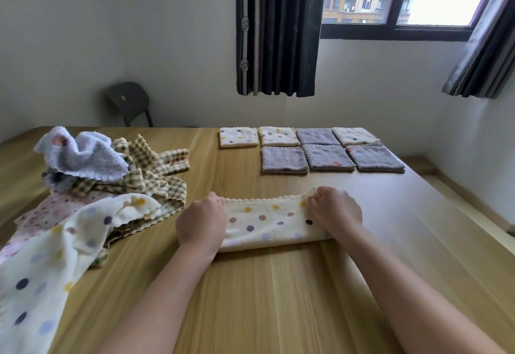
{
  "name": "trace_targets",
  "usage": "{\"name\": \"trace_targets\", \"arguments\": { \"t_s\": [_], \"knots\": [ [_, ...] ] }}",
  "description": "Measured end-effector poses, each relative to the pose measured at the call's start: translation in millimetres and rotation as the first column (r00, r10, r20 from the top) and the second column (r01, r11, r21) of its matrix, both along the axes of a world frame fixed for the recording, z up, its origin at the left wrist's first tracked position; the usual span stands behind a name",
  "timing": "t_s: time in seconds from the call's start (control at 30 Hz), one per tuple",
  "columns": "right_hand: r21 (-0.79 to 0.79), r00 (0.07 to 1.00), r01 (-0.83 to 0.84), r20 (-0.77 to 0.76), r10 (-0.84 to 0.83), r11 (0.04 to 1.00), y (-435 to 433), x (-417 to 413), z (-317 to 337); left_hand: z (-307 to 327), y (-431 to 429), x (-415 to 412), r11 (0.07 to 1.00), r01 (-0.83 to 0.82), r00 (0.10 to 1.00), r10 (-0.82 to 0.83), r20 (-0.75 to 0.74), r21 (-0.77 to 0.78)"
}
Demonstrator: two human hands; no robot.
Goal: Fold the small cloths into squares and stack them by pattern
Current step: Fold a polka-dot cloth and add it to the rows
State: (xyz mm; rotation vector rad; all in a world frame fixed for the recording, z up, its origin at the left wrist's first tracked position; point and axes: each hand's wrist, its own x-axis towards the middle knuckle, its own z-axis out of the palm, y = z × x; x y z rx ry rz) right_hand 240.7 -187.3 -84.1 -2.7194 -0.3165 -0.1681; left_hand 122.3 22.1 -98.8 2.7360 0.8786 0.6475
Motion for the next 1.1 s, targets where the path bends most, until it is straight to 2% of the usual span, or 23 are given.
{"name": "trace_targets", "arguments": {
  "t_s": [0.1,0.13,0.23,0.33,0.4,0.47,0.53,0.57,0.6,0.67,0.7,0.83,0.9,1.03,1.1],
  "knots": [
    [-0.055,0.997,0.004,0.078,0.000,0.998,0.7,-0.7,-3.1,-1.3,4.9,2.2,0.996,0.022,0.998,-0.016,0.065,-0.091],
    [-0.068,0.995,0.012,0.097,-0.005,0.998,1.7,-0.3,-4.1,-1.8,6.5,2.9,0.996,0.031,0.997,-0.025,0.077,-0.078],
    [-0.109,0.993,0.028,0.115,-0.016,0.994,6.3,-0.9,-5.9,-5.0,7.0,1.6,0.997,0.012,1.000,-0.015,0.026,0.082],
    [-0.139,0.991,0.046,0.129,-0.028,0.989,9.4,-3.3,-8.4,-6.5,2.0,1.3,0.984,0.003,0.999,0.003,-0.033,0.176],
    [-0.110,0.986,0.050,0.162,-0.032,0.993,9.7,-4.6,-10.9,-6.2,2.1,2.4,0.973,0.018,1.000,-0.018,0.001,0.229],
    [-0.044,0.969,0.030,0.246,-0.019,0.999,8.0,-4.2,-13.1,-6.0,-3.3,4.4,0.941,0.138,0.982,-0.171,0.083,0.309],
    [-0.017,0.932,-0.052,0.358,0.055,0.999,8.1,-4.5,-15.6,-6.8,-14.3,5.4,0.884,0.321,0.918,-0.379,0.119,0.340],
    [0.008,0.906,-0.102,0.413,0.089,0.995,9.0,-5.3,-17.1,-6.6,-20.4,5.6,0.859,0.416,0.887,-0.455,0.075,0.297],
    [0.037,0.907,-0.156,0.402,0.128,0.987,10.9,-8.9,-16.4,-6.3,-24.8,4.9,0.850,0.487,0.869,-0.495,-0.007,0.200],
    [0.067,0.939,-0.243,0.267,0.217,0.968,16.0,-18.2,-18.7,-9.7,-24.1,4.7,0.857,0.516,0.836,-0.509,-0.204,-0.024],
    [0.036,0.947,-0.280,0.177,0.269,0.959,18.7,-20.9,-23.1,-11.5,-21.4,5.4,0.863,0.499,0.817,-0.499,-0.289,-0.080],
    [-0.124,0.952,-0.306,-0.051,0.302,0.944,24.3,-24.3,-29.3,-14.1,-19.0,8.6,0.882,0.462,0.801,-0.458,-0.386,-0.086],
    [-0.129,0.959,-0.284,-0.020,0.284,0.950,21.8,-25.2,-25.8,-15.8,-21.8,8.5,0.896,0.436,0.817,-0.431,-0.384,-0.078],
    [-0.028,0.924,-0.290,0.252,0.288,0.957,15.1,-51.2,-22.4,-18.2,-24.2,7.7,0.927,0.369,0.854,-0.364,-0.372,-0.060],
    [-0.052,0.907,-0.339,0.249,0.341,0.939,15.3,-68.2,-26.6,-18.0,-25.1,6.9,0.941,0.333,0.868,-0.330,-0.372,-0.058]
  ]
}}
